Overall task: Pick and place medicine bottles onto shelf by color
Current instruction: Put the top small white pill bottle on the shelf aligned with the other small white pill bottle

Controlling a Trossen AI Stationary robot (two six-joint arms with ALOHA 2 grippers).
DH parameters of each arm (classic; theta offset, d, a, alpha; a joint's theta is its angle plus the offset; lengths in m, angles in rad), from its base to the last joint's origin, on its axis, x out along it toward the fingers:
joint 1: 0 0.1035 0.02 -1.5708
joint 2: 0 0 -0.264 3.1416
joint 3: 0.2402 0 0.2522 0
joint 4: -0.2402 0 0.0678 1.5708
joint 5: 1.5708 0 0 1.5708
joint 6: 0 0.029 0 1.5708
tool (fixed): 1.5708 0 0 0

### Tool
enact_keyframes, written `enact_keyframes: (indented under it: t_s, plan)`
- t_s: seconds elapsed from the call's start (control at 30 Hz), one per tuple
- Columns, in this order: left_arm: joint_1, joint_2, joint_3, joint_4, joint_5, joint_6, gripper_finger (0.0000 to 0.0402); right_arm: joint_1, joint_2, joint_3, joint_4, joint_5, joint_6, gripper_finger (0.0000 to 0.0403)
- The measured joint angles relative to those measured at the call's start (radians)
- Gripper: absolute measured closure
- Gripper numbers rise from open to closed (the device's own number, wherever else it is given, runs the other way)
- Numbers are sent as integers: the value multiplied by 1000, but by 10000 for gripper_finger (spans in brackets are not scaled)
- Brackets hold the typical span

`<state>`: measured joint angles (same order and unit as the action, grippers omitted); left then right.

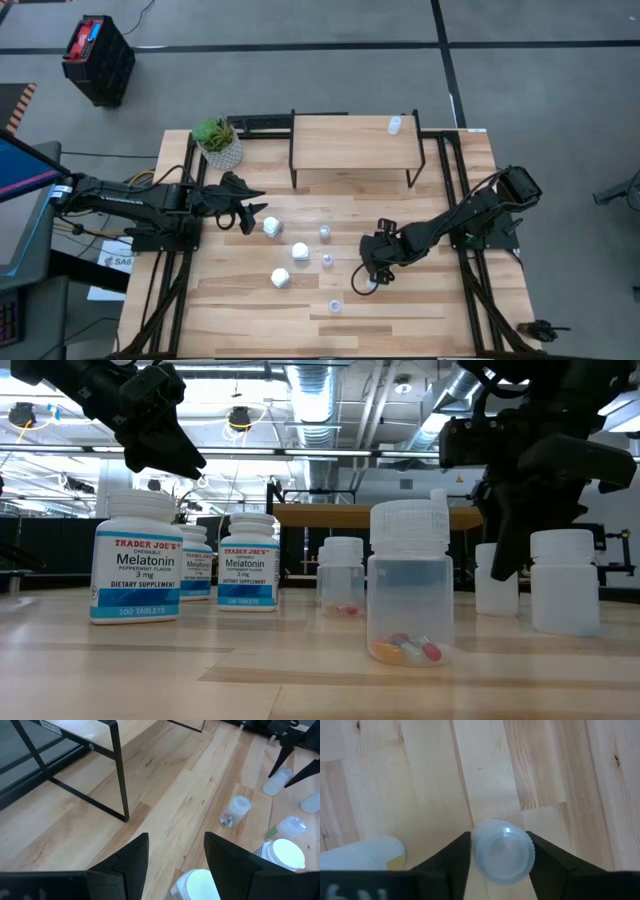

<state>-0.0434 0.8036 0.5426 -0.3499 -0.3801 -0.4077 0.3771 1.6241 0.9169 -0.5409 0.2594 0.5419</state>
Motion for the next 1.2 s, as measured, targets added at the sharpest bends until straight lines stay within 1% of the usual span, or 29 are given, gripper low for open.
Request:
enact_keyframes:
  t_s: [0.13,0.3,0.53,0.63,0.73,0.87,0.93,1.03,1.2]
  plan:
    - [0,0,0,0,0,0,224,-9,-2,1,3,1,-17,269]
    - [0,0,0,0,0,0,224,-48,-57,10,-29,0,-106,270]
    - [0,0,0,-1,0,6,224,-159,-227,107,-225,27,-233,265]
    - [0,0,0,0,-1,6,224,-242,-308,146,-288,46,-282,258]
    - [0,0,0,0,-1,6,224,-343,-377,178,-311,72,-287,263]
    - [0,0,0,0,-1,7,224,-492,-435,221,-317,82,-195,266]
    - [0,0,0,0,-1,7,224,-561,-443,245,-335,83,-147,262]
    - [0,0,0,0,-4,7,224,-657,-435,273,-372,83,-126,259]
    - [0,0,0,0,-26,22,224,-783,-371,315,-435,78,-124,262]
